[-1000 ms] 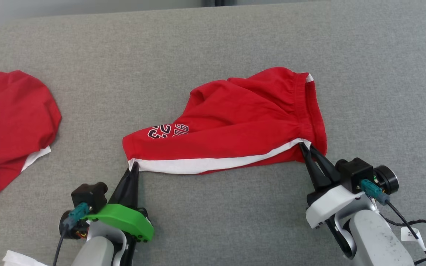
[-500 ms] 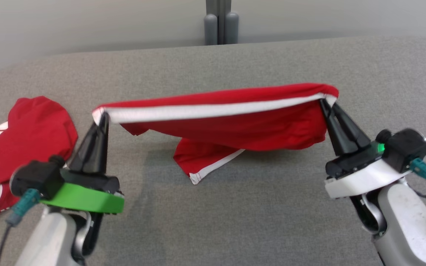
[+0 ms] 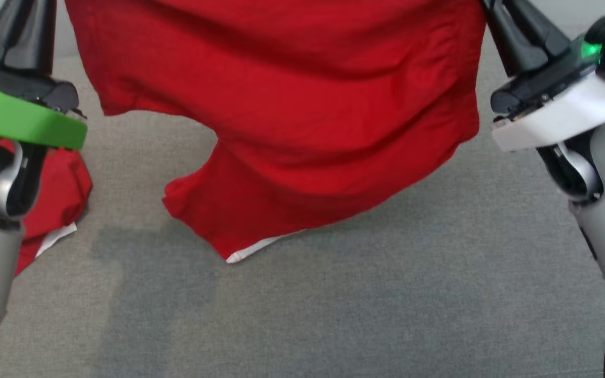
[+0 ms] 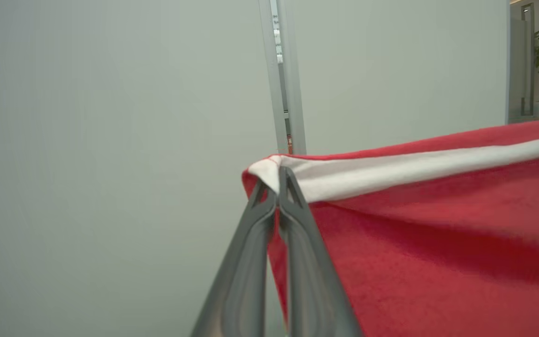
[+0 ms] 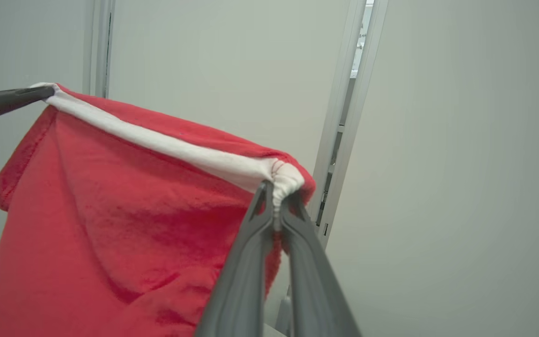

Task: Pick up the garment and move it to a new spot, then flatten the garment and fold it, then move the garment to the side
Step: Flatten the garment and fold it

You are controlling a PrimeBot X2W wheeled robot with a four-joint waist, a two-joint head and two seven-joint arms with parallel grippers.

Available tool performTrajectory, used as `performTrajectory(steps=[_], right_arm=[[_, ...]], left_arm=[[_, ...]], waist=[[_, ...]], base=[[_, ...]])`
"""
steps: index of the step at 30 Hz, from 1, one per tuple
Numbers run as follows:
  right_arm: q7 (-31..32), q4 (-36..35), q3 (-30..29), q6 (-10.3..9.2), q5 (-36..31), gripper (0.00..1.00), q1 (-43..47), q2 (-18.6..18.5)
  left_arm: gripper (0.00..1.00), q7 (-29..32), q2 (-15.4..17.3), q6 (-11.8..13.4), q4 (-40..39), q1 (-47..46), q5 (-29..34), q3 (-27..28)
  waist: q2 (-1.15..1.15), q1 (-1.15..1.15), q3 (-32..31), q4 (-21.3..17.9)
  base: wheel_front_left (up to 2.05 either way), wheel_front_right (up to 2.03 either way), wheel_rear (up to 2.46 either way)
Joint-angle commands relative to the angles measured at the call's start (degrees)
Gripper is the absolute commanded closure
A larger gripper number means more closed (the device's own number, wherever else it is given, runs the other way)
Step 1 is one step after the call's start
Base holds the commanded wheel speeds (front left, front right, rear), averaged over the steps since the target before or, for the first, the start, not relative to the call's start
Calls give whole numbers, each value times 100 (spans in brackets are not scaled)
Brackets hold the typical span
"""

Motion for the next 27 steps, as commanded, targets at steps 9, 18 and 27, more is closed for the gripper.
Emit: performTrajectory(steps=[9,18,27], right_arm=[[-640,1709,171,-9,-668,100,-2246,214],[-826,2038,-170,-11,-806,100,-2192,560],[-831,1844,269,-17,-406,100,312,575]], left_arm=[[100,-558,-84,4,1682,-2006,36,-314],[100,-869,-372,6,2172,-1979,71,-31],[100,-870,-1008,11,2278,842,124,966]], waist=[[0,0,1344,-126],[0,0,1180,-8],[0,0,702,44]], base=[[0,0,0],[0,0,0],[0,0,0]])
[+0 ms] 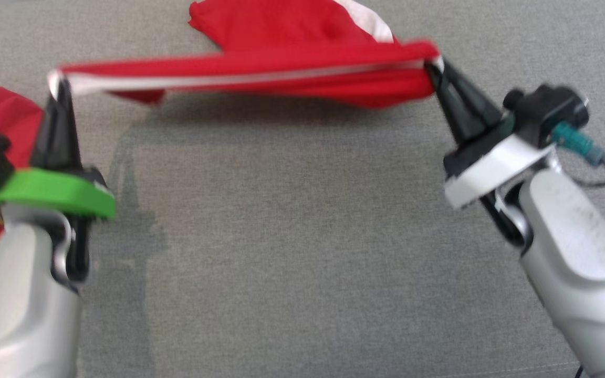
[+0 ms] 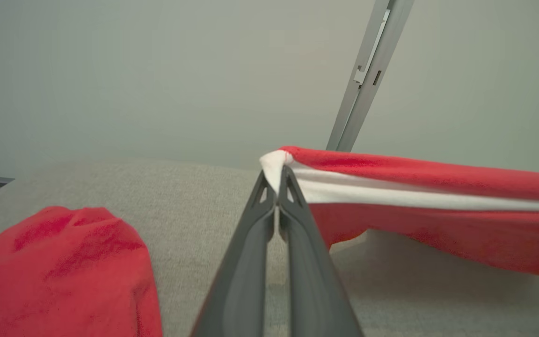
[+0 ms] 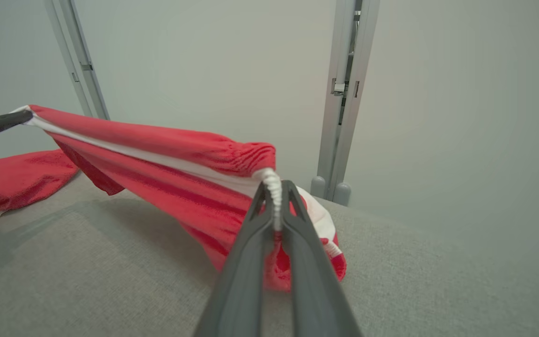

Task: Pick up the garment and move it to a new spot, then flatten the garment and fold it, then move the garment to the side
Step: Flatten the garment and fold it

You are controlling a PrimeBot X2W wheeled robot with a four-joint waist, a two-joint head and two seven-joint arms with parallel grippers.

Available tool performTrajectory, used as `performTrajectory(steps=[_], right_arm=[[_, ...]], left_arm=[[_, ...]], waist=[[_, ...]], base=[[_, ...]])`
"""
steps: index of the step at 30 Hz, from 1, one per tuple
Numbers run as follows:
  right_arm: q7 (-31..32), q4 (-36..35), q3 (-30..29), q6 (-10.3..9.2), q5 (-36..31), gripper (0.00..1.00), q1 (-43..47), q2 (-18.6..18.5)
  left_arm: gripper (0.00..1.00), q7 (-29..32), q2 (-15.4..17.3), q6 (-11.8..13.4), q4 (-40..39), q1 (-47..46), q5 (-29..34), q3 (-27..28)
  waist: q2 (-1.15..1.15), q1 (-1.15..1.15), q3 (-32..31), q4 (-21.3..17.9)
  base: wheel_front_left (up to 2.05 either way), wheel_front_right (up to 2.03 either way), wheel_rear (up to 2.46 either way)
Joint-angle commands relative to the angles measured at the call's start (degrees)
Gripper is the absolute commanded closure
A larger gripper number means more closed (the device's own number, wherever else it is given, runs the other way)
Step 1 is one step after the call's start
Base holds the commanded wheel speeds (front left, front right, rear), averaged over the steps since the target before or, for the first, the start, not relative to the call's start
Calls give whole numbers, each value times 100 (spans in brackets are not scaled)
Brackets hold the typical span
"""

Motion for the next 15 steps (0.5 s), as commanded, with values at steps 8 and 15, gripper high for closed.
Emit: performTrajectory(steps=[8,15], right_arm=[[-27,-245,442,-27,335,100,1893,-241],[-28,-461,500,-25,465,100,3176,-116]], left_arm=[[100,-7,-720,25,-78,2062,391,748],[100,-6,-1070,24,-188,3070,697,869]], waist=[[0,0,-877,122],[0,0,-1448,182]], base=[[0,0,0],[0,0,0]])
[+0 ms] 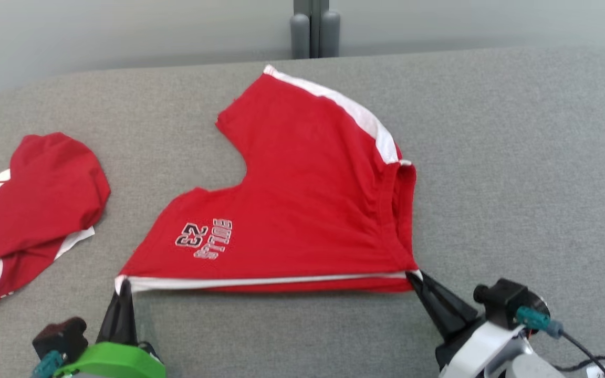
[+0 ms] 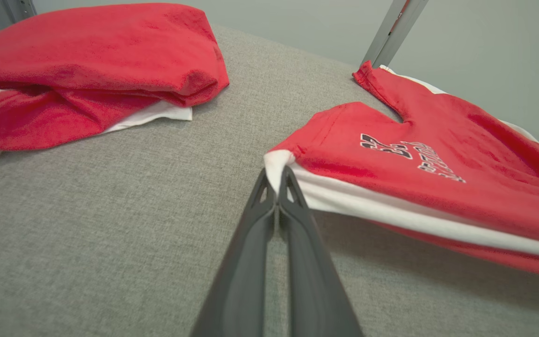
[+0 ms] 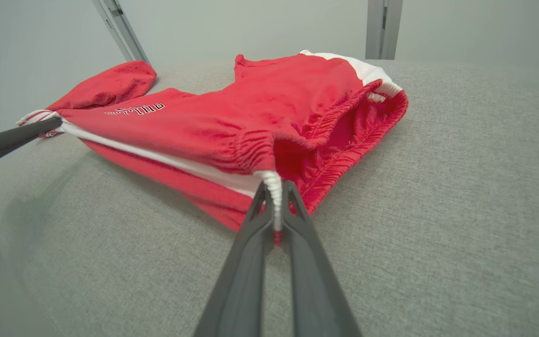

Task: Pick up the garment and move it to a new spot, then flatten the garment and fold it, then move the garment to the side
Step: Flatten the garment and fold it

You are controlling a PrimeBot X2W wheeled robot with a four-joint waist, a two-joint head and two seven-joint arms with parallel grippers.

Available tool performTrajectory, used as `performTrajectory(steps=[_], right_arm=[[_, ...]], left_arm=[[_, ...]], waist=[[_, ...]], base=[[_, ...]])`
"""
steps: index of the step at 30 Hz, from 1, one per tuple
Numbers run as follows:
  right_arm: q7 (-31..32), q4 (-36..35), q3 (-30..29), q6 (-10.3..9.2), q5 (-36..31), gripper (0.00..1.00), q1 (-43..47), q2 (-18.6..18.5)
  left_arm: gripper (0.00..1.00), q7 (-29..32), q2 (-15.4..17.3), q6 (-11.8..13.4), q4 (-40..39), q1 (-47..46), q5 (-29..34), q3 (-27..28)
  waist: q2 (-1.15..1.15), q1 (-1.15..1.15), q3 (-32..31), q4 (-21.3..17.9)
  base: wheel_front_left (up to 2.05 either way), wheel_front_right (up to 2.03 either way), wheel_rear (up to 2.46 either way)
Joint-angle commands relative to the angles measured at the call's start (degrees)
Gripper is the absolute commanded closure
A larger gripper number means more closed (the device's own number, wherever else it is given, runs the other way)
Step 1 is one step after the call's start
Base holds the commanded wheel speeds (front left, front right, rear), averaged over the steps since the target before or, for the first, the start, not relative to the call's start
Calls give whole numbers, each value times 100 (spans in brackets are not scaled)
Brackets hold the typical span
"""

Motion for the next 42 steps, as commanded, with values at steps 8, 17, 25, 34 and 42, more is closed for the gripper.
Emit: performTrajectory(steps=[8,17,25,34,42], right_arm=[[-27,-394,-18,-18,-48,100,1060,9],[-27,-777,-456,-17,-15,100,787,288],[-27,-645,-740,-16,301,100,-123,842],[-26,-548,-693,-16,502,100,-980,1230],[-27,-709,-713,-16,902,100,-1379,1312]], left_arm=[[100,-5,-113,19,-297,717,183,82],[100,-5,121,18,-768,-141,305,-257],[100,-5,675,18,-360,-1867,162,-991],[100,4,976,17,981,-3773,44,-1751],[100,6,1087,17,1851,-4845,104,-2166]], waist=[[0,0,-559,4],[0,0,13,-189],[0,0,877,-540],[0,0,1761,-1036],[0,0,2236,-1357]], base=[[0,0,0],[0,0,0],[0,0,0],[0,0,0],[0,0,0]])
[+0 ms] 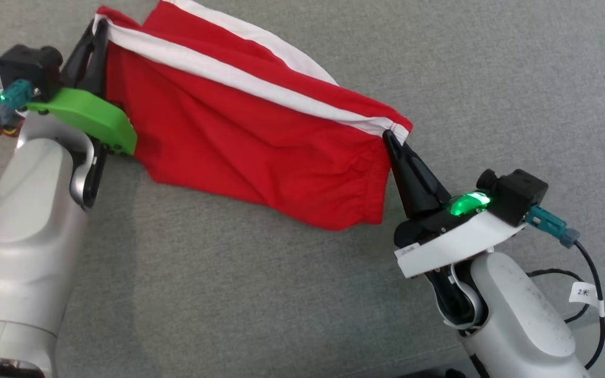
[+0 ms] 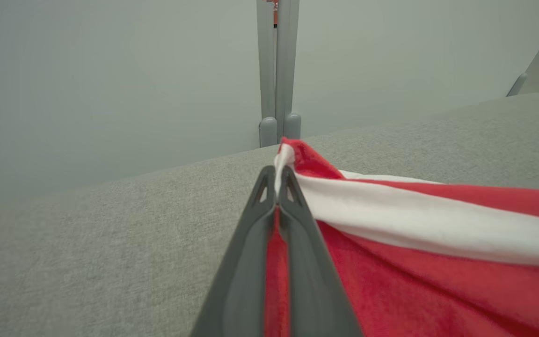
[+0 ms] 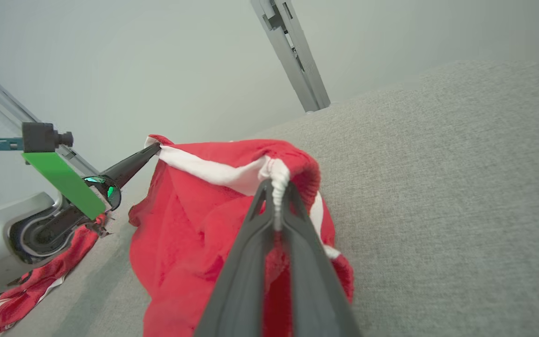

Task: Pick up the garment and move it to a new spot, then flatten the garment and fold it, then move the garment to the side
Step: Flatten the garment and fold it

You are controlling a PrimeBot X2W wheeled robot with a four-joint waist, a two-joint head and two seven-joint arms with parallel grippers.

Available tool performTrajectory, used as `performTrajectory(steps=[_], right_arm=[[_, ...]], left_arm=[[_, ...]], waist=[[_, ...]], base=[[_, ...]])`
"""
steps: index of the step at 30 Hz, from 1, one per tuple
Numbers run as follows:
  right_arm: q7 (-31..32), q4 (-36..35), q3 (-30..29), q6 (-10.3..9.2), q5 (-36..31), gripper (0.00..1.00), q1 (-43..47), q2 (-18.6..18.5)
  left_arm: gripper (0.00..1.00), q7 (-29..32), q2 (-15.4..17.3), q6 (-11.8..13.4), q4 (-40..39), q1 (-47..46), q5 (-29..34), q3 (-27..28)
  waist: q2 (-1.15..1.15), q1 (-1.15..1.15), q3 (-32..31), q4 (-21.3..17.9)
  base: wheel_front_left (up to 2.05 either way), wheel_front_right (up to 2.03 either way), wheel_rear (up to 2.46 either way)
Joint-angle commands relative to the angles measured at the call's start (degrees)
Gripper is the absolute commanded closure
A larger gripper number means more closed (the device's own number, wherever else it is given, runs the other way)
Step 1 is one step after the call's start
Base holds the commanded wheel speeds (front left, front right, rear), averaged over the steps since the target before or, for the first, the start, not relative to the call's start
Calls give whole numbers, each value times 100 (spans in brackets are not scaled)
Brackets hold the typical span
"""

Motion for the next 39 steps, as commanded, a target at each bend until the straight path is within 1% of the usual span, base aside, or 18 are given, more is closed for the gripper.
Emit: performTrajectory(steps=[1,7,11,14,15,16,17,18,23,27,34,39], right_arm=[[-25,-41,19,-8,120,100,-76,4],[-26,-99,121,-8,375,100,-232,3],[-26,-46,213,-8,340,100,-282,0],[-26,-18,265,-8,360,100,-307,0],[-26,-12,272,-8,354,93,-325,0],[-26,-8,269,-8,332,67,-338,0],[-26,-10,234,-8,290,10,-341,0],[-26,-10,196,-8,250,0,-327,-2],[-26,29,-111,-7,-82,0,-183,-1],[-26,86,-410,-7,-424,0,-26,0],[-26,171,-981,-8,-923,0,252,2],[-26,258,-1166,-7,-1139,0,349,-1]], left_arm=[[100,5,59,11,101,-197,37,-22],[100,-3,119,11,559,-787,136,-159],[100,-4,167,56,801,-1001,253,-207],[100,-5,145,63,922,-1101,282,-194],[81,-4,135,63,929,-1119,287,-168],[29,-4,124,73,905,-1117,279,-133],[0,-5,103,69,828,-1095,268,-83],[0,-5,76,62,766,-1054,259,-50],[0,-4,-9,40,454,-674,286,116],[0,-5,-37,31,430,-347,210,278],[0,4,-187,9,929,35,77,178],[0,319,-282,4,1475,71,-48,5]], waist=[[0,0,414,-384],[0,0,597,-534],[0,0,641,-578],[0,0,637,-598],[0,0,633,-599],[0,0,629,-592],[0,0,618,-574],[0,0,602,-552],[0,0,427,-415],[0,0,237,-301],[0,0,-50,-121],[0,0,-165,-60]], base=[[0,0,0],[0,0,0],[0,0,0],[0,0,0],[0,0,0],[0,0,0],[0,0,0],[0,0,0],[0,0,0],[0,0,0],[0,0,0],[0,0,0]])
